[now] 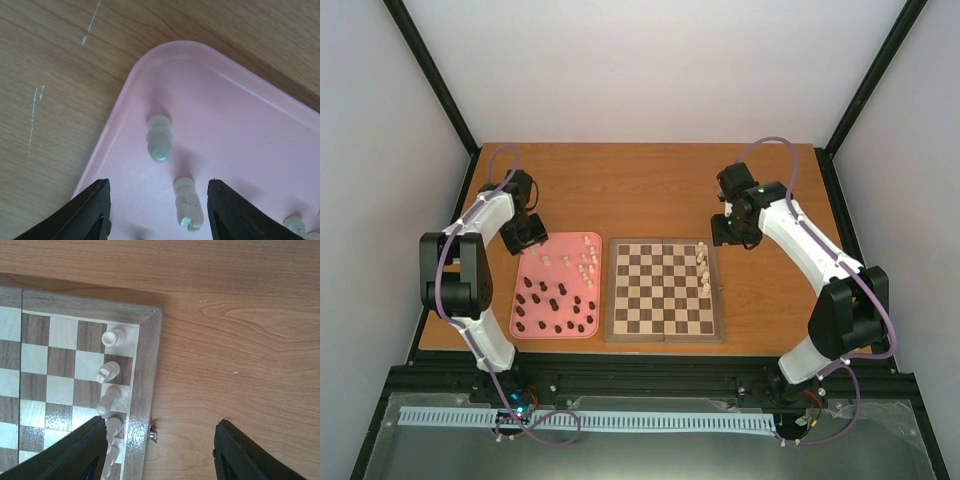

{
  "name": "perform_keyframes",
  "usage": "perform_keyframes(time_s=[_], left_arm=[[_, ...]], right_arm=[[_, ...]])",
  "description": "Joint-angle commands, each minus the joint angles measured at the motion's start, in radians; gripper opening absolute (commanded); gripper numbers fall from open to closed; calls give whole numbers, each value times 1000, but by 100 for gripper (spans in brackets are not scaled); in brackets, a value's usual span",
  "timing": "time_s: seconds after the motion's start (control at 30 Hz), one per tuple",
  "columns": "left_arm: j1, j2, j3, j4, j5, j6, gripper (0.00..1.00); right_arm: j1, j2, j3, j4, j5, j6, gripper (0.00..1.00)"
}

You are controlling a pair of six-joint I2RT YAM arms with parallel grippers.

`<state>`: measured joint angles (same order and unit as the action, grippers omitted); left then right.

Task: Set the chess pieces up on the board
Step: Pick up the chess piece from the storage box.

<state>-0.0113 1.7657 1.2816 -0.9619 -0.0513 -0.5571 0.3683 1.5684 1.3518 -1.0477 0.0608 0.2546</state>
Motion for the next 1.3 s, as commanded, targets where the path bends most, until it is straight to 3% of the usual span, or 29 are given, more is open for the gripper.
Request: perform_keyframes(time_s=[0.0, 0.17, 0.43, 0.67, 1.0, 1.17, 1.27], left_arm=[[-1, 30, 68, 3, -5, -12, 55], [0, 69, 90, -2, -22, -14, 47], [7, 112, 112, -1, -28, -18, 45], [11, 143, 131, 7, -34, -15, 32], [14, 160, 128, 7, -36, 0, 26], [18, 150, 122, 4, -38, 6, 4], [18, 127, 129, -8, -38, 14, 1]], right_arm=[[-19, -1, -13, 18, -27, -16, 59], [-31, 23, -11, 27, -49, -20, 59], [-44, 61, 9, 29, -67, -32, 59], [-49, 77, 9, 31, -81, -33, 59], [-54, 81, 10, 28, -82, -34, 59], [-55, 85, 9, 28, -82, -34, 59], [-54, 84, 9, 29, -85, -32, 59]])
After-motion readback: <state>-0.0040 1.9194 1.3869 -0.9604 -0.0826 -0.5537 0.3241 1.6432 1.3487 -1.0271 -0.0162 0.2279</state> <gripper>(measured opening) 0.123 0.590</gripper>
